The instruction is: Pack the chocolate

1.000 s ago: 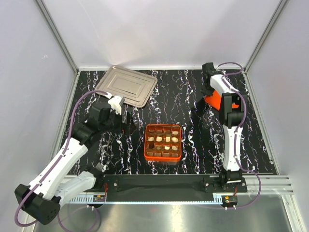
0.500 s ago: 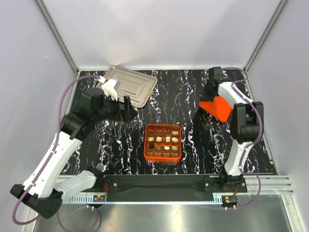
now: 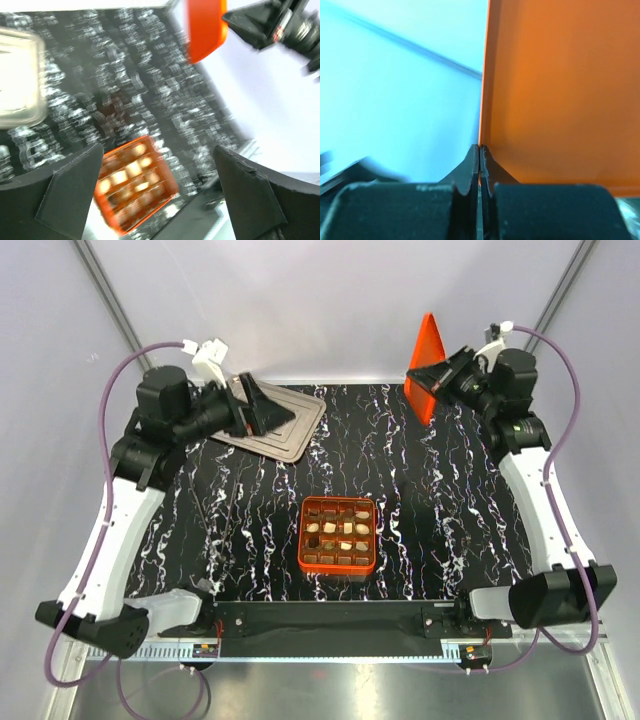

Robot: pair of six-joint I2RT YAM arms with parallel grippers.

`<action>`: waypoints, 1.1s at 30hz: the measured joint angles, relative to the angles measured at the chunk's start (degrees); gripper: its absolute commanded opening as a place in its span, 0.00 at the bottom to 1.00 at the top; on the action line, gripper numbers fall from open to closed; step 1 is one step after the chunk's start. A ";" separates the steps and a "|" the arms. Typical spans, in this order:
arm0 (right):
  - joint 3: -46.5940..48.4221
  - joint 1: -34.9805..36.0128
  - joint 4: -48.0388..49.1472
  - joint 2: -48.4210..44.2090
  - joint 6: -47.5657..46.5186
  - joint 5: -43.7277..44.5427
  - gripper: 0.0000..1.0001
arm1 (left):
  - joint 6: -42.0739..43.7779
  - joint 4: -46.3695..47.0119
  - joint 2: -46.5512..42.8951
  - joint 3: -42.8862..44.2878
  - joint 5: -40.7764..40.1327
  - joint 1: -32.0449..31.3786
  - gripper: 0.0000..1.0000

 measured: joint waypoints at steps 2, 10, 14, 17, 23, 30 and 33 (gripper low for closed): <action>-0.90 0.00 6.60 -2.34 5.57 -3.39 0.00 | -5.84 6.29 1.86 -0.50 7.15 2.75 0.98; -0.98 0.04 29.00 -3.54 24.50 -11.26 0.00 | -27.26 35.45 11.74 -2.58 23.37 5.92 0.99; -0.85 0.24 37.18 -3.41 32.22 -13.92 0.00 | -35.41 50.10 18.67 -1.11 28.30 5.90 0.99; -0.11 0.70 41.90 -3.13 36.79 -15.37 0.00 | -37.97 55.39 24.44 2.82 30.29 5.86 0.99; 0.11 2.05 47.98 -3.10 43.01 -17.31 0.00 | -40.81 59.71 34.80 12.79 31.87 4.48 0.99; 1.01 4.33 51.23 -3.10 46.38 -18.08 0.00 | -42.47 60.65 42.53 23.91 31.76 -1.90 0.99; 1.05 4.92 52.26 -3.06 47.34 -18.10 0.00 | -43.45 62.31 42.69 24.02 31.82 -4.11 0.99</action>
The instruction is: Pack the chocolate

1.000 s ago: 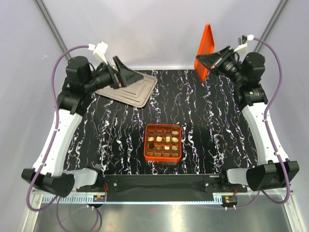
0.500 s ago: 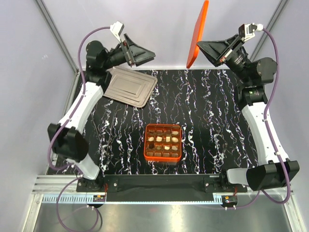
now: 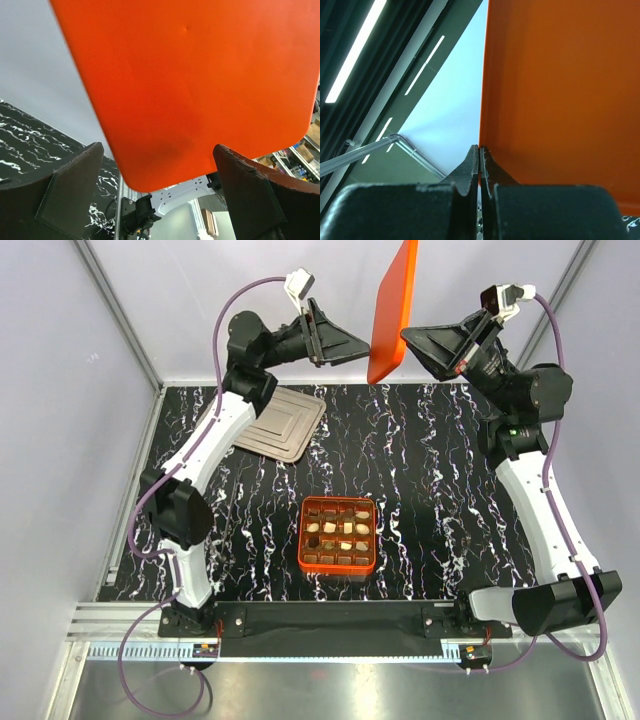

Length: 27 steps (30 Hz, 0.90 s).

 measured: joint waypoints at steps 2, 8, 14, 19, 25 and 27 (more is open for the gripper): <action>0.02 0.33 0.79 0.09 0.68 -0.02 0.00 | -0.85 1.81 0.04 -0.52 -0.02 -0.35 0.99; -0.02 1.16 4.17 0.39 3.04 0.09 0.00 | -7.32 9.25 1.18 -1.77 -0.57 -0.11 0.99; -1.09 1.64 8.48 1.18 5.27 0.11 0.00 | -14.45 17.75 2.58 -3.52 -1.31 -0.70 0.97; -4.96 1.77 10.82 1.18 6.49 0.07 0.00 | -21.42 26.43 3.30 -7.13 -2.45 -0.90 0.79; -9.16 1.88 7.85 -1.49 1.40 -0.15 0.00 | -24.41 28.04 3.80 -10.64 -2.73 0.33 0.61; -9.75 1.88 3.52 -3.02 -2.21 -0.07 0.00 | -25.31 29.31 3.78 -12.66 -2.69 0.46 0.56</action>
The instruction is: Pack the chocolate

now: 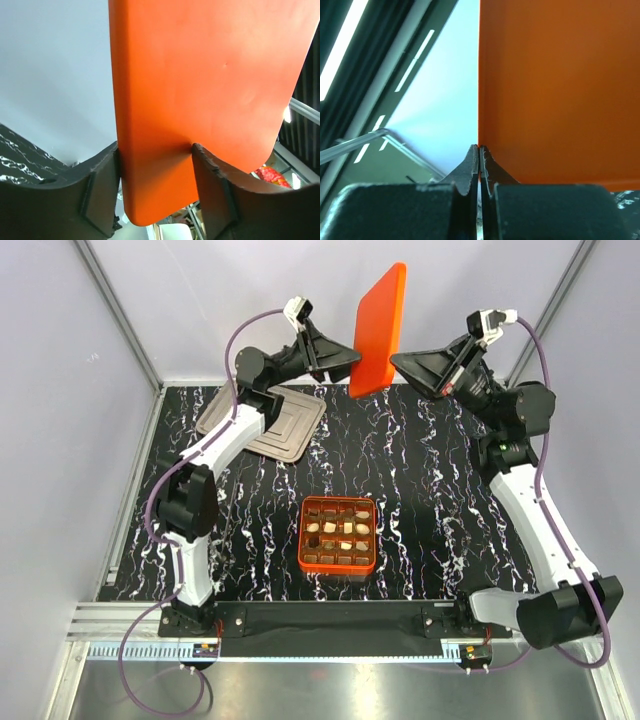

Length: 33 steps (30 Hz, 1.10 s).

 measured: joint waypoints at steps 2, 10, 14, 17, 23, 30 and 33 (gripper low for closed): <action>-0.15 -0.11 -3.41 -0.98 -2.91 0.02 0.00 | -1.40 1.42 0.00 -1.55 0.09 0.20 0.51; -0.35 -0.66 -13.27 -3.04 -13.27 -0.09 0.00 | -7.52 7.23 -0.57 -5.29 0.15 4.20 0.33; -0.48 -0.68 -16.35 -3.69 -16.96 -0.59 0.00 | -7.08 6.03 -3.28 -8.07 0.74 5.88 0.24; -0.48 -0.70 -17.70 -4.22 -18.67 -1.14 0.02 | -6.49 5.70 -5.14 -9.22 1.07 6.84 0.13; -0.52 -0.83 -23.02 -4.48 -23.56 -1.33 0.43 | -6.73 5.99 -6.93 -10.16 1.62 7.65 0.12; -2.75 -1.03 -39.45 -3.26 -33.57 3.43 0.45 | -2.95 4.90 -13.66 -15.67 5.11 5.51 0.11; -2.78 -0.79 -41.88 -3.78 -35.30 3.69 0.35 | 0.31 2.19 -15.34 -18.21 6.12 5.77 0.11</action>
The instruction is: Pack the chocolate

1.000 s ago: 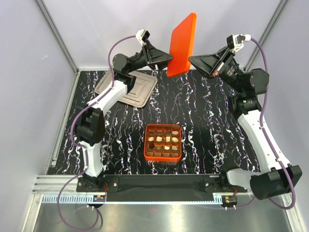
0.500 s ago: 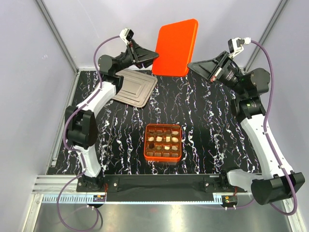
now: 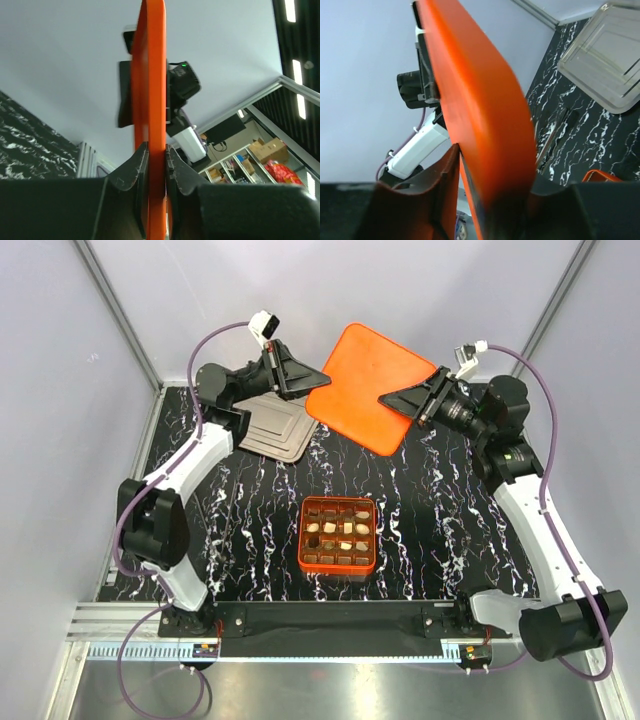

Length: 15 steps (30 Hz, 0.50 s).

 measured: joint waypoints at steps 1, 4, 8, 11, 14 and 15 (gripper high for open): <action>0.00 0.09 -0.76 -0.42 -0.46 0.00 0.33 | 1.14 -1.25 -0.28 -1.05 0.17 0.13 0.12; -0.48 0.09 -3.45 -1.62 -2.40 0.55 0.24 | 5.11 -6.38 -1.64 -5.01 0.31 0.24 0.27; -3.72 0.02 -5.14 -3.58 -4.17 0.37 0.10 | 14.03 -15.87 -5.97 -11.61 0.98 0.59 0.47; -8.39 -0.07 -2.23 -5.64 -3.80 -2.29 0.05 | 21.35 -22.82 -11.21 -16.65 1.62 2.01 0.66; -14.32 -0.15 2.51 -7.76 -1.79 -4.76 0.00 | 30.82 -34.29 -16.48 -17.79 1.38 4.28 0.71; -16.48 -0.20 4.42 -8.39 -0.72 -5.57 0.00 | 34.97 -38.99 -18.49 -17.68 0.81 5.31 0.72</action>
